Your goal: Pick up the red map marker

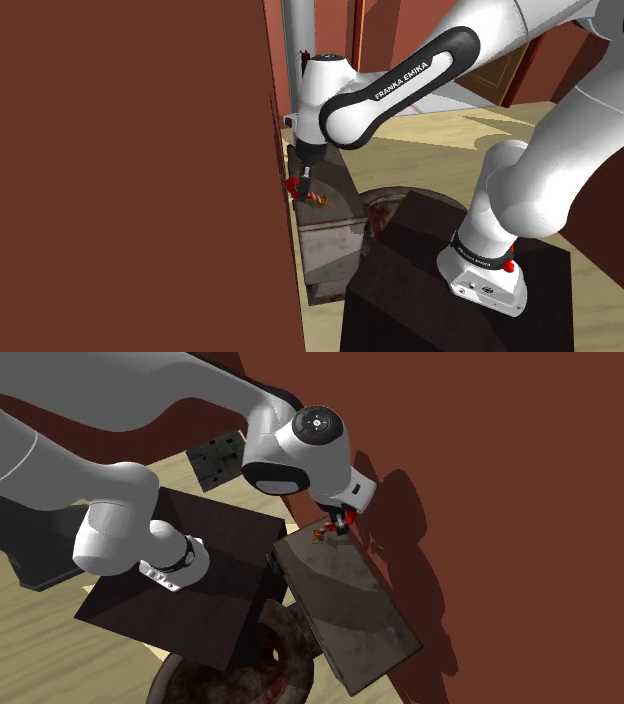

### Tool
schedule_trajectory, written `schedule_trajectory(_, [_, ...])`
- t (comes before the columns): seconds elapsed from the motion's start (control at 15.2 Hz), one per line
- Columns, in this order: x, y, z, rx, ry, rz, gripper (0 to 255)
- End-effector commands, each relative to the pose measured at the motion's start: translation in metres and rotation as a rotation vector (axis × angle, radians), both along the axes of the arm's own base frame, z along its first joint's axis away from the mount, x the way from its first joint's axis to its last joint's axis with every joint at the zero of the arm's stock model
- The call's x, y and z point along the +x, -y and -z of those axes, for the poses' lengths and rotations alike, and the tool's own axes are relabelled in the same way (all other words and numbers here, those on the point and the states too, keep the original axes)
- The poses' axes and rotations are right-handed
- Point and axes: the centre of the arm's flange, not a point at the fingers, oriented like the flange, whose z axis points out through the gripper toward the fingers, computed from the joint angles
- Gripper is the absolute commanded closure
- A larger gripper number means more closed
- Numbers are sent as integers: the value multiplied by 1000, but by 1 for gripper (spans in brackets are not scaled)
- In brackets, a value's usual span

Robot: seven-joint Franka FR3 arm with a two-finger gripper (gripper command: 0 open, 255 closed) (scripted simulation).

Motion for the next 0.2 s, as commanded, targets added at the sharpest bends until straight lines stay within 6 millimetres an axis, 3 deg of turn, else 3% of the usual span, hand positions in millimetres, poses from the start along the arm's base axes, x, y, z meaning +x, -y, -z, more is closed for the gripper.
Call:
schedule_trajectory(0.0, [-1, 0, -11, 0, 0, 0, 255])
schedule_trajectory(0.13, [-1, 0, -11, 0, 0, 0, 255])
